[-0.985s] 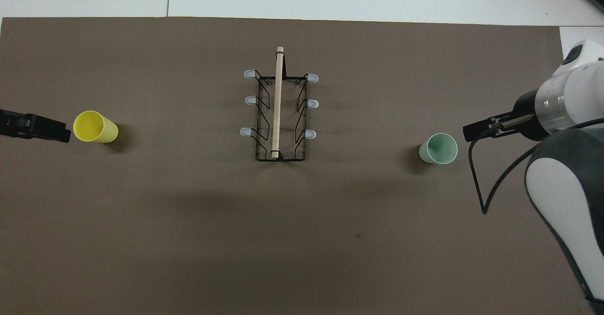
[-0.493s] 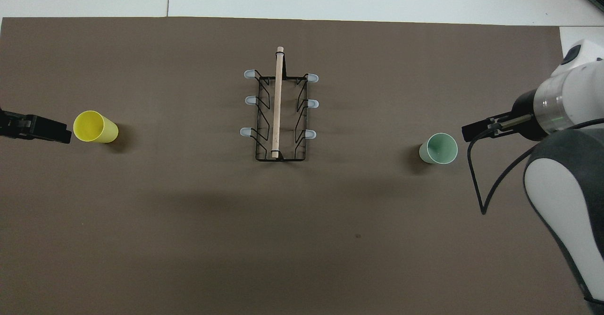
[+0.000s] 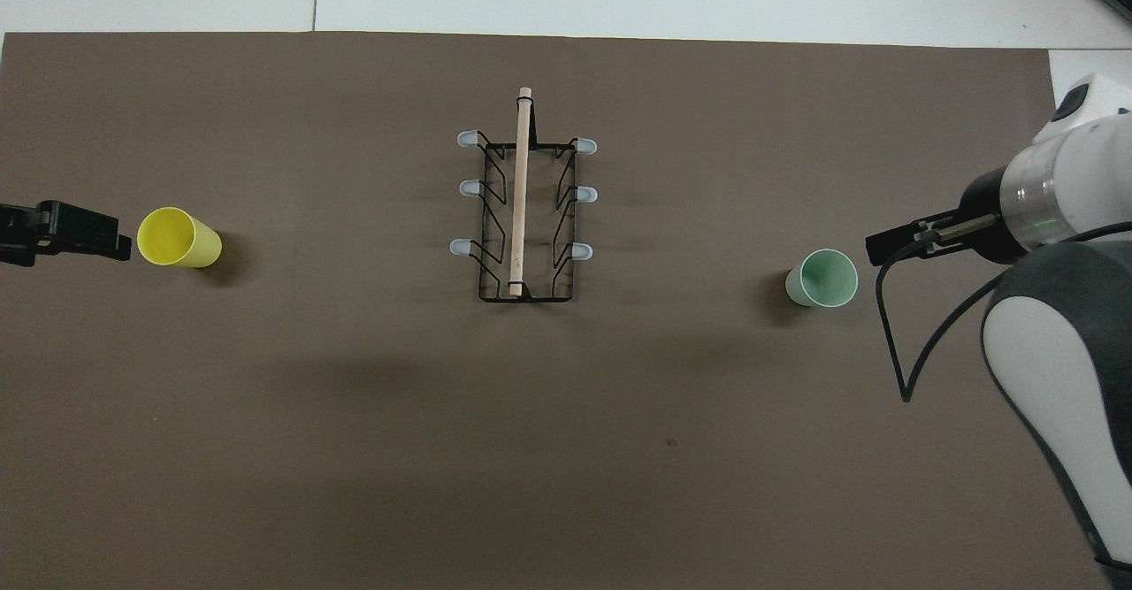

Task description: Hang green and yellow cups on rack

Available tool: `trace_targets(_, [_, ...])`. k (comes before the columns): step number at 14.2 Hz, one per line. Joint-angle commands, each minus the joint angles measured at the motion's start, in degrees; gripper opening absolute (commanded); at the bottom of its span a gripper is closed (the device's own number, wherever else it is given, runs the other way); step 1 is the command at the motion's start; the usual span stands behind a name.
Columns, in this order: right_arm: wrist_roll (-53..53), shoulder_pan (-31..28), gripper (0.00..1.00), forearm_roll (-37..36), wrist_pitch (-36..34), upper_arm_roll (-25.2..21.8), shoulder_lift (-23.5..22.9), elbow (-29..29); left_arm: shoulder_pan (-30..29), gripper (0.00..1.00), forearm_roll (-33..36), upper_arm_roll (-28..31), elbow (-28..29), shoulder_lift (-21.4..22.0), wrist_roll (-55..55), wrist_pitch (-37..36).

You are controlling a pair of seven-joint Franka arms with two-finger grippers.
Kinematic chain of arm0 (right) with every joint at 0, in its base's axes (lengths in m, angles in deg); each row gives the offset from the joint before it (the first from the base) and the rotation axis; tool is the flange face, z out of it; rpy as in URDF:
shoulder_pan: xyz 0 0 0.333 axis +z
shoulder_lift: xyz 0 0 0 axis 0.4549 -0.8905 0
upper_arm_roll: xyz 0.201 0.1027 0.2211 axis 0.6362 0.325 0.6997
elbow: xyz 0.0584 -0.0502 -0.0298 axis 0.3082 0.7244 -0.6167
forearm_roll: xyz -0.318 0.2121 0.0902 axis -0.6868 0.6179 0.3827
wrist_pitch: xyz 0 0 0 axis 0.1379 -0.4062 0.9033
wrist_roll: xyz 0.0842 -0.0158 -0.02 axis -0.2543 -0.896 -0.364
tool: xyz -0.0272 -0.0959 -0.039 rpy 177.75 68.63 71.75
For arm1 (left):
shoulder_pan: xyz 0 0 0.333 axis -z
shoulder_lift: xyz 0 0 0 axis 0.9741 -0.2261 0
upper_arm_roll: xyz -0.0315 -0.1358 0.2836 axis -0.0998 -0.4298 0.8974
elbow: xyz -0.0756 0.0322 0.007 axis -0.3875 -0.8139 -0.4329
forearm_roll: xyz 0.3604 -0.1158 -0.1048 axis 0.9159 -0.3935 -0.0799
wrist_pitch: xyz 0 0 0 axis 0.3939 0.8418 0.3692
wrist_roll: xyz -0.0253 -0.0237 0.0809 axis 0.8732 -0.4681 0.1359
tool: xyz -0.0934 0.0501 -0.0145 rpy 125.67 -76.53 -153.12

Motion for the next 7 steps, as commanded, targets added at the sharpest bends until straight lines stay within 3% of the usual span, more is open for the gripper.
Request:
trace_targets(1, [0.7,-0.6,1.0,0.3,-0.9,0.6,-0.5,-1.0,0.8,1.0,-3.1,3.7,-5.3,-5.9,4.4,-1.1])
trace_targets(4, [0.7,-0.6,1.0,0.3,-1.0,0.6,-0.5,-1.0,1.0,1.0,-7.2,7.9,-11.7,-13.2,12.8,-2.4])
trace_targets(7, [0.7,-0.5,1.0,0.3,-1.0,0.6,-0.5,-0.9,1.0,1.0,-11.8,10.8,-14.7,-17.9,25.0,-1.2])
